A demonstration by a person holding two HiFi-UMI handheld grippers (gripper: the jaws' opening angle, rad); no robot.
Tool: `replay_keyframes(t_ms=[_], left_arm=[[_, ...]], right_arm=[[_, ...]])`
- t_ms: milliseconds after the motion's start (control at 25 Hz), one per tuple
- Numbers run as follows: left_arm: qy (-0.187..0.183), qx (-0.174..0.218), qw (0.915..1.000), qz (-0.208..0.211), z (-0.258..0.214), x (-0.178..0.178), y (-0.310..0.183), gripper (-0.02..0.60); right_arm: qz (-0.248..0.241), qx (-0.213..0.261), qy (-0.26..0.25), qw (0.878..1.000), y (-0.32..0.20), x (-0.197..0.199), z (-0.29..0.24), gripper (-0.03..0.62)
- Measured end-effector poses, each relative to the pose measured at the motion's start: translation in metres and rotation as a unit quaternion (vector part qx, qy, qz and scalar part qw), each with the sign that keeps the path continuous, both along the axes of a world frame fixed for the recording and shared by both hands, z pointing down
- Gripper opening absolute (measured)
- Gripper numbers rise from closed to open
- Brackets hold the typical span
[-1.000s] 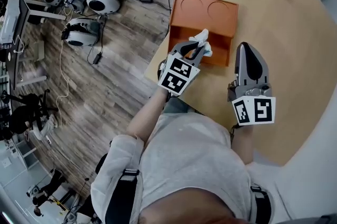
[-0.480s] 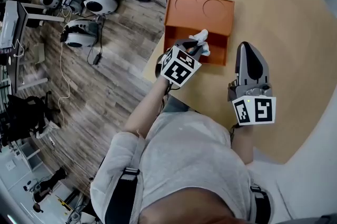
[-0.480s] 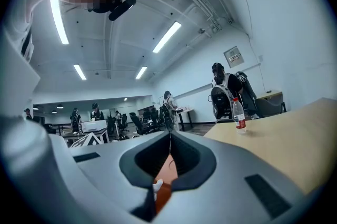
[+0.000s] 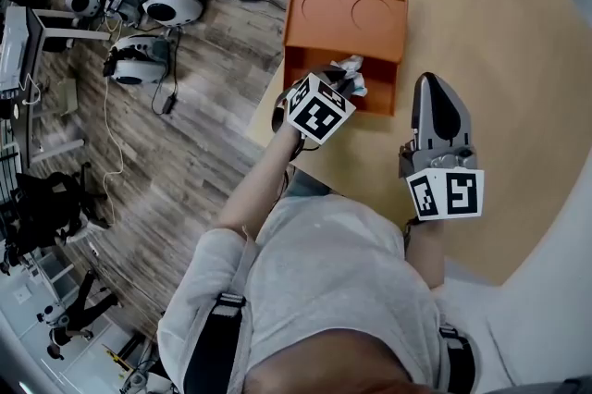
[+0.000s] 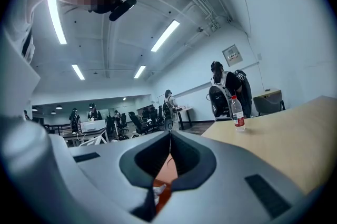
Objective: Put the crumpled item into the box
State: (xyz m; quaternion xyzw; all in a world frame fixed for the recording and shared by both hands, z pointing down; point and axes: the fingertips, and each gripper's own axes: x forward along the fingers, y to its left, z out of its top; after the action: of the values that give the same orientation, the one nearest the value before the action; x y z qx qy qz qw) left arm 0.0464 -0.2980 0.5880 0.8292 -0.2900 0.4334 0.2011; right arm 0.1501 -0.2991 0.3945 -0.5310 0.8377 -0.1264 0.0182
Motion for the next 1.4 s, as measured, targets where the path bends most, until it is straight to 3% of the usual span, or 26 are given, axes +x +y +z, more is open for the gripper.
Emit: replay_keyframes(t_ms=[440, 720, 1040, 1200, 1400], left_arm=[[-0.002, 0.013, 0.9998, 0.017, 0.003, 0.004, -0.003, 0.071], [0.014, 0.01, 0.9997, 0.015, 0.001, 0.004, -0.003, 0.106], [0.05, 0.032, 0.9982, -0.005, -0.016, -0.003, 0.001, 0.108], [0.071, 0.059, 0.9951, -0.037, -0.033, -0.012, -0.002, 0.028], [0.099, 0.097, 0.9894, -0.045, -0.059, -0.015, 0.0, 0.015]], right_arm=[[0.0, -0.003, 0.001, 1.0, 0.0, -0.002, 0.002, 0.011], [-0.002, 0.0, 0.005, 1.0, 0.0, -0.003, 0.0, 0.011], [-0.007, 0.01, 0.01, 1.0, 0.009, -0.011, -0.008, 0.011], [-0.008, 0.013, 0.013, 1.0, 0.012, -0.016, -0.013, 0.011], [-0.01, 0.019, 0.02, 1.0, 0.018, -0.021, -0.019, 0.011]])
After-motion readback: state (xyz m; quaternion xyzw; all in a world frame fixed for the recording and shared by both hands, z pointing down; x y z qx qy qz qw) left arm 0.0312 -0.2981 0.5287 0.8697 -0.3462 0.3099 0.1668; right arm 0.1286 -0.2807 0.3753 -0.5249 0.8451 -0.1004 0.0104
